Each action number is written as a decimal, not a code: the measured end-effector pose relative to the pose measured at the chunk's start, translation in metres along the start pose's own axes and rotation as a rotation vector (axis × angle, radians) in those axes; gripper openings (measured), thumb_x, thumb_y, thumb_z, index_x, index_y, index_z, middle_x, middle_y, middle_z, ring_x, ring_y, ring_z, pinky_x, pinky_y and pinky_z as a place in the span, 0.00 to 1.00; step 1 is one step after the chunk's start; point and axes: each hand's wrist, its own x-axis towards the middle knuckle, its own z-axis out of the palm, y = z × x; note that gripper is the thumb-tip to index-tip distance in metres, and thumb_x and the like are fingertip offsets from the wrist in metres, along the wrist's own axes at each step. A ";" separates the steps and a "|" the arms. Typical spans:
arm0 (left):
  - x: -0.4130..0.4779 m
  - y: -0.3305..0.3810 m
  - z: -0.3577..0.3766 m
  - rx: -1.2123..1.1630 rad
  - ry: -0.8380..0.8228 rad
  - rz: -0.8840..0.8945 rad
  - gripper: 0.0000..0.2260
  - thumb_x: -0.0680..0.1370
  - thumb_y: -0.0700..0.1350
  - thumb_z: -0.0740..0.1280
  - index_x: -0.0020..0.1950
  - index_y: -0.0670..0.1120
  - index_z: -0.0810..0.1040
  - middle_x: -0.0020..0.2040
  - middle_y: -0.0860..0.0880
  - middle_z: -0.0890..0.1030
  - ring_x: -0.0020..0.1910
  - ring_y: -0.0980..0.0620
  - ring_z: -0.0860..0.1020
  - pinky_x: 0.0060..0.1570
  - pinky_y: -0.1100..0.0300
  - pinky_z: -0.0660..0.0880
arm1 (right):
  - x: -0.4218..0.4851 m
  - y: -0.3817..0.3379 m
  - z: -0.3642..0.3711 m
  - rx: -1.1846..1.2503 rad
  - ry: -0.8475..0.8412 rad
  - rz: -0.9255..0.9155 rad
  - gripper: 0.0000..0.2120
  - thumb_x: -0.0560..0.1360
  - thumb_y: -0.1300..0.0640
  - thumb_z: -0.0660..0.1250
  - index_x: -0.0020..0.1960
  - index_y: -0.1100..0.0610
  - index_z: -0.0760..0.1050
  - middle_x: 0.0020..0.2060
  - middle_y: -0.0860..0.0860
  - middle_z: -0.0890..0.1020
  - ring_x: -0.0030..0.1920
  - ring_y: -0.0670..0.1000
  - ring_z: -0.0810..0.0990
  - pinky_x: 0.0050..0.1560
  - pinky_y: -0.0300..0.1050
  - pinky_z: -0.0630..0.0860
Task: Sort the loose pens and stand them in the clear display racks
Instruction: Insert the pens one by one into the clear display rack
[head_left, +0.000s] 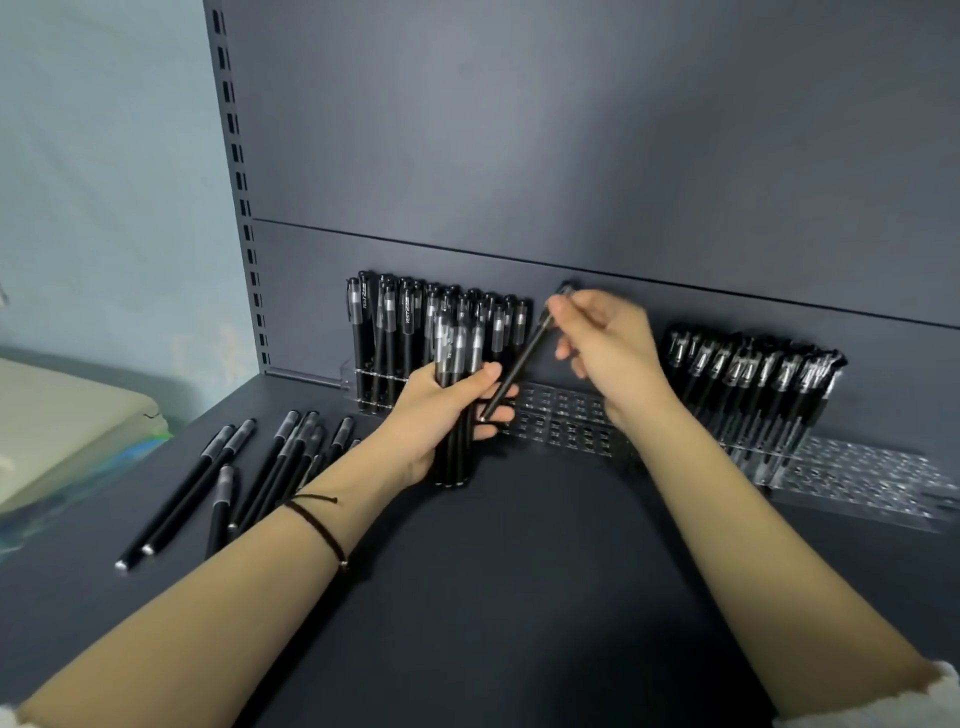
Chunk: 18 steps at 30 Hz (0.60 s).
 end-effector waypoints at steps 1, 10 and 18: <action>0.001 -0.002 -0.004 0.011 0.018 -0.013 0.10 0.79 0.46 0.68 0.55 0.41 0.79 0.46 0.46 0.86 0.34 0.54 0.83 0.31 0.63 0.77 | 0.002 -0.001 -0.002 -0.052 0.062 -0.059 0.09 0.79 0.56 0.66 0.40 0.50 0.75 0.28 0.46 0.76 0.25 0.41 0.71 0.30 0.33 0.67; 0.001 -0.007 -0.004 0.059 0.093 0.015 0.24 0.79 0.55 0.66 0.67 0.39 0.69 0.33 0.49 0.81 0.22 0.55 0.66 0.25 0.62 0.68 | 0.005 0.016 0.002 -0.190 0.219 -0.287 0.02 0.79 0.56 0.66 0.47 0.52 0.74 0.35 0.42 0.78 0.31 0.41 0.75 0.39 0.34 0.72; 0.003 -0.002 -0.005 -0.074 0.089 0.016 0.05 0.81 0.45 0.59 0.52 0.43 0.66 0.31 0.48 0.76 0.21 0.54 0.64 0.21 0.64 0.62 | 0.004 0.027 0.021 -0.403 0.056 -0.214 0.08 0.77 0.53 0.68 0.51 0.56 0.82 0.42 0.48 0.83 0.36 0.50 0.80 0.45 0.56 0.80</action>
